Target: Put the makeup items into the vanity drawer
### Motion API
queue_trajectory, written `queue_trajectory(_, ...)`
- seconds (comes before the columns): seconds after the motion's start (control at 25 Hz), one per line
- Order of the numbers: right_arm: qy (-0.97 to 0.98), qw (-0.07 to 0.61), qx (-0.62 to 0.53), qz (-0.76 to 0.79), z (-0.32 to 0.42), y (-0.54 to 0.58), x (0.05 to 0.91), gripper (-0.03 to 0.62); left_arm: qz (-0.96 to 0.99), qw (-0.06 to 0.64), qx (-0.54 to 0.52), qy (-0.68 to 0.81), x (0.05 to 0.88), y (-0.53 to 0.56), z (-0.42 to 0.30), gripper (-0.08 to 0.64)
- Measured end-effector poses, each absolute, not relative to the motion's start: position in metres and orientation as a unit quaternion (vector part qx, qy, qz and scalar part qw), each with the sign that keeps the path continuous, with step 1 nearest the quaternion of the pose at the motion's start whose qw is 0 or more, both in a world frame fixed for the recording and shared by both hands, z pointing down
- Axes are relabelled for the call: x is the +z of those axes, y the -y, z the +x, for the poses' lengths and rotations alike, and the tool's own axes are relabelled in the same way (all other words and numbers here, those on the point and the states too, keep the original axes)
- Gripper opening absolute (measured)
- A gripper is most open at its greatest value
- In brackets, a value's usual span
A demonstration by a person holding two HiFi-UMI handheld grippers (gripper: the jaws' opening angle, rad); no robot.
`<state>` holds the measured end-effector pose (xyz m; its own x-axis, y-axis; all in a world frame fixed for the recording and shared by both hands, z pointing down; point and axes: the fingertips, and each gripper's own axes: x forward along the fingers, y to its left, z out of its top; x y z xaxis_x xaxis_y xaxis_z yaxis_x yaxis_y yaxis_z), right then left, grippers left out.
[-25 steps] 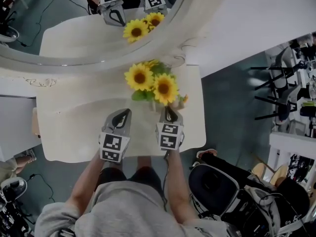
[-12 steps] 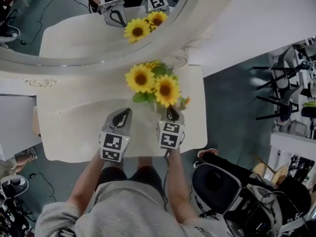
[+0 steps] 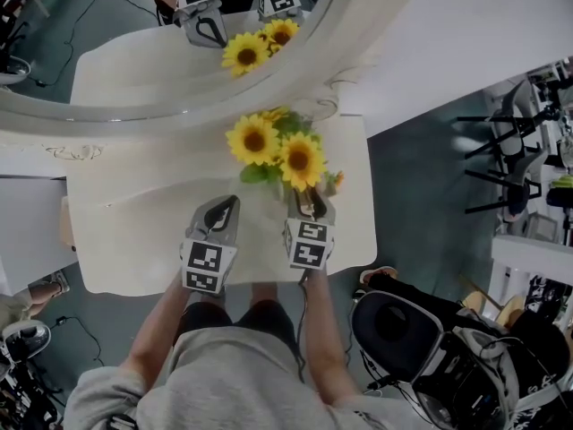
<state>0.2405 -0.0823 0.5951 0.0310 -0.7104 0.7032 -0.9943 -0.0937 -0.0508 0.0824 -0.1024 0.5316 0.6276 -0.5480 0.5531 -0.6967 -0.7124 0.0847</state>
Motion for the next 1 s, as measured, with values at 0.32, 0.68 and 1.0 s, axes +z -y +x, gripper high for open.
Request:
queue_trajectory(0.32, 0.631, 0.228, 0.277, 0.688, 0.232, 0.074, 0.574, 0.179, 0.897, 0.126, 0.237, 0.351, 0.512, 0.099, 0.072, 0.011)
queue_trajectory(0.68, 0.633, 0.197, 0.229, 0.713, 0.219, 0.054, 0.515, 0.179, 0.913, 0.092, 0.199, 0.344, 0.468, 0.09, 0.062, 0.011)
queue_trajectory(1.0, 0.632, 0.154, 0.162, 0.742, 0.193, 0.025, 0.444, 0.161, 0.927, 0.056, 0.164, 0.332, 0.423, 0.074, 0.042, 0.011)
